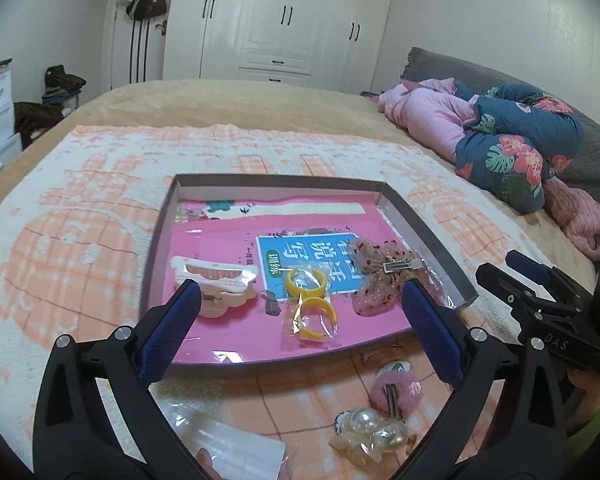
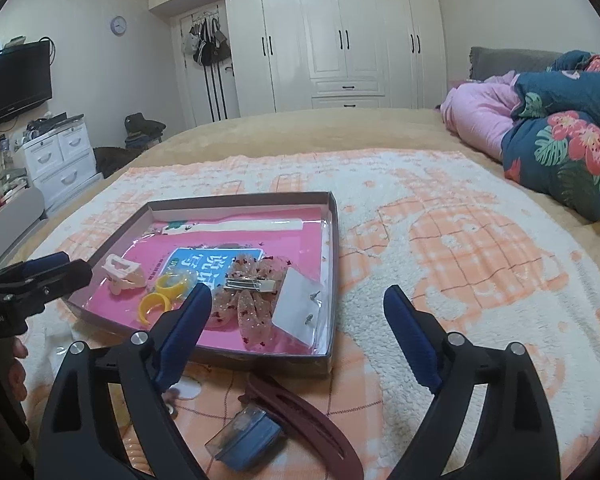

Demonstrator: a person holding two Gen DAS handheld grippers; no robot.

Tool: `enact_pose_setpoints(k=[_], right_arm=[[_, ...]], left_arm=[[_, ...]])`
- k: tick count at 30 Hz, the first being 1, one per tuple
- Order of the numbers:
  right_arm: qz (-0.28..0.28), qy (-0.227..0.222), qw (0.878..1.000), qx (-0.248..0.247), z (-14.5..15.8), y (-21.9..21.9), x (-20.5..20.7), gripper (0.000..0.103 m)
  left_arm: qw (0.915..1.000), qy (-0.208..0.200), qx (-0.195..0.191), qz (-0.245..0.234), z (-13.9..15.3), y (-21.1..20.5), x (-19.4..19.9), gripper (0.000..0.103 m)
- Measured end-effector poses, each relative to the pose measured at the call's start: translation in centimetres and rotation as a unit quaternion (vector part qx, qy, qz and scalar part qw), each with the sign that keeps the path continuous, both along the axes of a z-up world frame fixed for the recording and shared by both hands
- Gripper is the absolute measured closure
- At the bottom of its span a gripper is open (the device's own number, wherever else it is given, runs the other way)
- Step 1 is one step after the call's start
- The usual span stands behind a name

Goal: Organize jewelry
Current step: 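Withdraw both open tools from the box toward the remaining jewelry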

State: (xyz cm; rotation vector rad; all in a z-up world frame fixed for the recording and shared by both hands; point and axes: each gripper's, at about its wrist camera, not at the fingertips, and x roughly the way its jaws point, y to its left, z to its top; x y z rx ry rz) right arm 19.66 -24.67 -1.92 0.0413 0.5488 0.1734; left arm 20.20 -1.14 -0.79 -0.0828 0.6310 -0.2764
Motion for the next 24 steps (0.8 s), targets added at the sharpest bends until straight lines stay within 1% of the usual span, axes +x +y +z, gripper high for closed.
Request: enact_pose_setpoints(k=[16, 24], right_arm=[[0.010, -0.042, 0.999, 0.013, 3.9, -0.1, -4.5, 0.015], [0.014, -0.057, 0.998, 0.010, 4.8, 0.0, -6.5, 0.014]], left_arm=[[0.9982, -0.056, -0.008, 0.020, 3.6, 1.0, -4.2, 0.011], [0.9970, -0.067, -0.025, 0.029, 4.1, 1.8, -6.6, 0.011]])
